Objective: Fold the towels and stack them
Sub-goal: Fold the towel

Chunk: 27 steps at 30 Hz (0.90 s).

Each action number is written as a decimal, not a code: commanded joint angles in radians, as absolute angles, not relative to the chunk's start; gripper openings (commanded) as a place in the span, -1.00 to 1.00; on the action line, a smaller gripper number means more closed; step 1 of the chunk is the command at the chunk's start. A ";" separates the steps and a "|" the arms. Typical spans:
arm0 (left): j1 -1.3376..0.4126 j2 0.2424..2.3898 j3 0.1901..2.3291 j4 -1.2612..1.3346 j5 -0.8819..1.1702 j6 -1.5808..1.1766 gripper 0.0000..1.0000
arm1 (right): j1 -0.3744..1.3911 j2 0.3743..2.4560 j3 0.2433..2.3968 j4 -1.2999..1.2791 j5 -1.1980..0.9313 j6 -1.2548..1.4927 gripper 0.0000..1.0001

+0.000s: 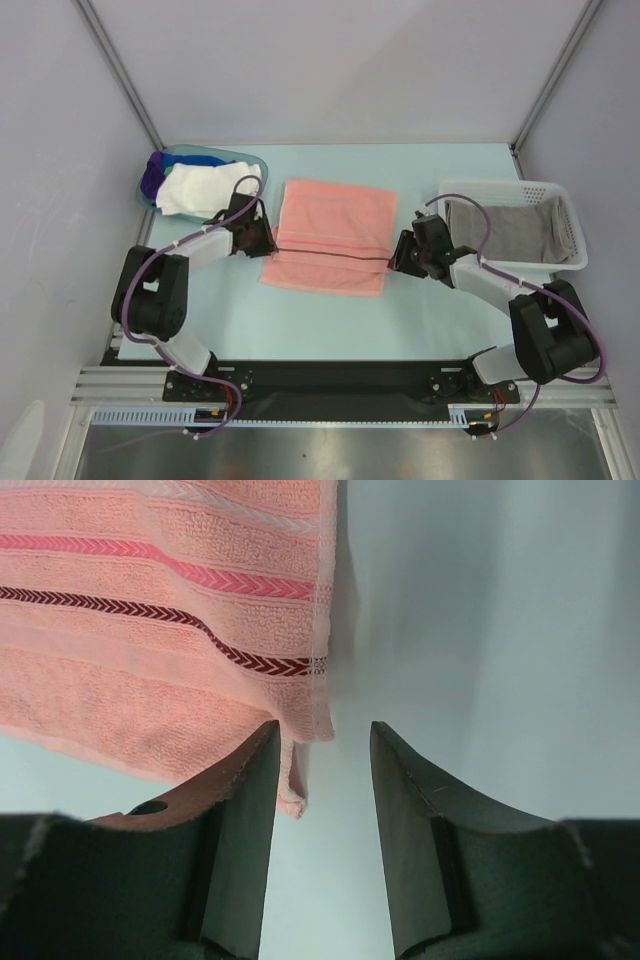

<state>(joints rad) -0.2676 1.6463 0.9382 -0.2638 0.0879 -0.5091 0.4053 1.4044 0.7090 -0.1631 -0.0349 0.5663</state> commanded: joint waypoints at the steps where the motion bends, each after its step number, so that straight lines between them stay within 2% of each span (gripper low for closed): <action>1: -0.279 1.658 0.922 -0.224 0.077 -0.531 -0.33 | 0.402 1.420 0.698 -0.106 -0.041 0.584 -0.08; 12: -0.295 1.689 0.931 -0.218 0.074 -0.534 -0.35 | 0.396 1.437 0.687 -0.083 -0.052 0.589 -0.08; 27: -0.295 1.664 0.980 -0.236 0.095 -0.519 -0.73 | 0.380 1.439 0.686 -0.069 -0.066 0.591 -0.17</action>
